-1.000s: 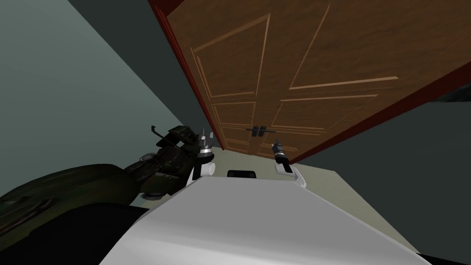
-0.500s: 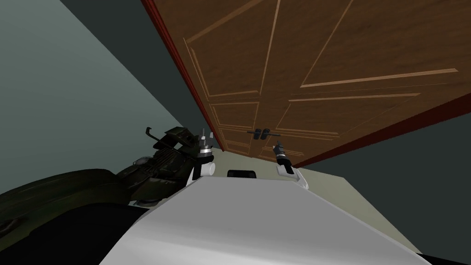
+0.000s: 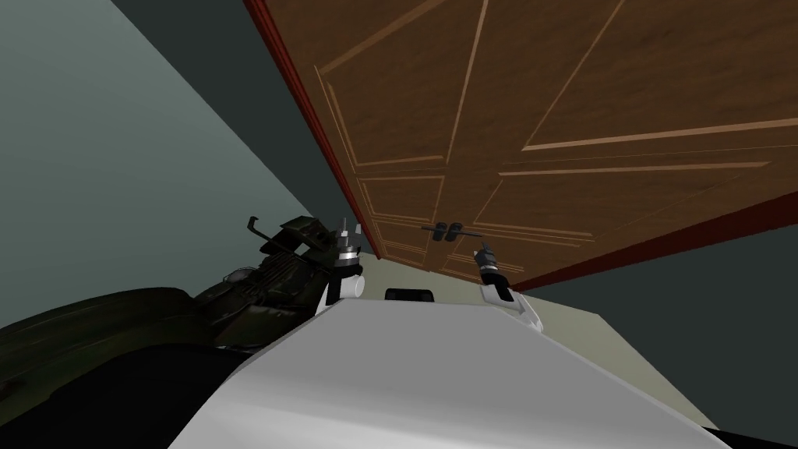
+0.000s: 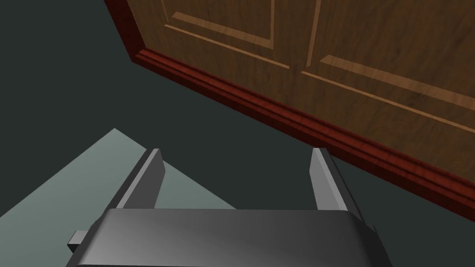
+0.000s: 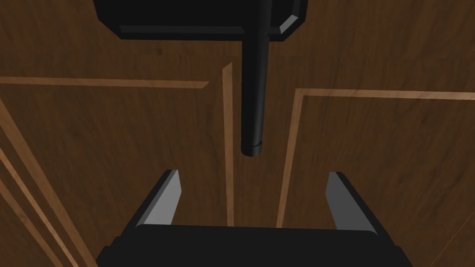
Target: Pull the door open
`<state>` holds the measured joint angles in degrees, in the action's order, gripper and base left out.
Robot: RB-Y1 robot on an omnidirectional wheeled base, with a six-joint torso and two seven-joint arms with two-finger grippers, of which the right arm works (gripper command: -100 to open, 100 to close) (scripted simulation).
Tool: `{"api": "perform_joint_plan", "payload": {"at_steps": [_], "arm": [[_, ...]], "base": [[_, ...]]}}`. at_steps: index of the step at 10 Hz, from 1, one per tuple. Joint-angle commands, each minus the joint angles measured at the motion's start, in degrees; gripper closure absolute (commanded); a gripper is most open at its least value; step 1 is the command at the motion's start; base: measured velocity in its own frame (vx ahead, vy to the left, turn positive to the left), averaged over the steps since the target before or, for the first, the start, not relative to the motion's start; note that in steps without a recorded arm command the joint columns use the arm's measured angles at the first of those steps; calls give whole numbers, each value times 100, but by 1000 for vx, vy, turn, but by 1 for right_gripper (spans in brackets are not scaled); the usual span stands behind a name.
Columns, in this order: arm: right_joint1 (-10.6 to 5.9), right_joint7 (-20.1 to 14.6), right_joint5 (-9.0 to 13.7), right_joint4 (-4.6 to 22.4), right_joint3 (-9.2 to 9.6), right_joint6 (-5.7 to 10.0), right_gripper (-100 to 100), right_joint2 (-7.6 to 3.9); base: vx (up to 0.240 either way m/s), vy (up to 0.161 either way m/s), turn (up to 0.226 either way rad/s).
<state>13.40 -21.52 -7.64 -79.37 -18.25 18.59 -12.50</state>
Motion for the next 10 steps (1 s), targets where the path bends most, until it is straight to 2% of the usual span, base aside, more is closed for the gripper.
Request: {"api": "perform_joint_plan", "payload": {"at_steps": [1, 4, 6, 7, 8, 10], "arm": [[-53, -50, 55, 183, -104, 55, -100, -124], [-100, -132, 139, 344, -190, 153, -100, -263], [-202, -159, 144, 356, -84, 210, -100, -239], [-153, -147, 140, 309, -118, 166, -100, -236], [-153, -147, 140, 309, -118, 166, 100, -236], [-153, -147, 140, 309, -118, 166, 100, -236]], "base": [[134, -18, 47], [144, -61, 86], [192, -7, 158], [90, 16, 42], [-12, -6, -37], [-28, -4, 6]]}}
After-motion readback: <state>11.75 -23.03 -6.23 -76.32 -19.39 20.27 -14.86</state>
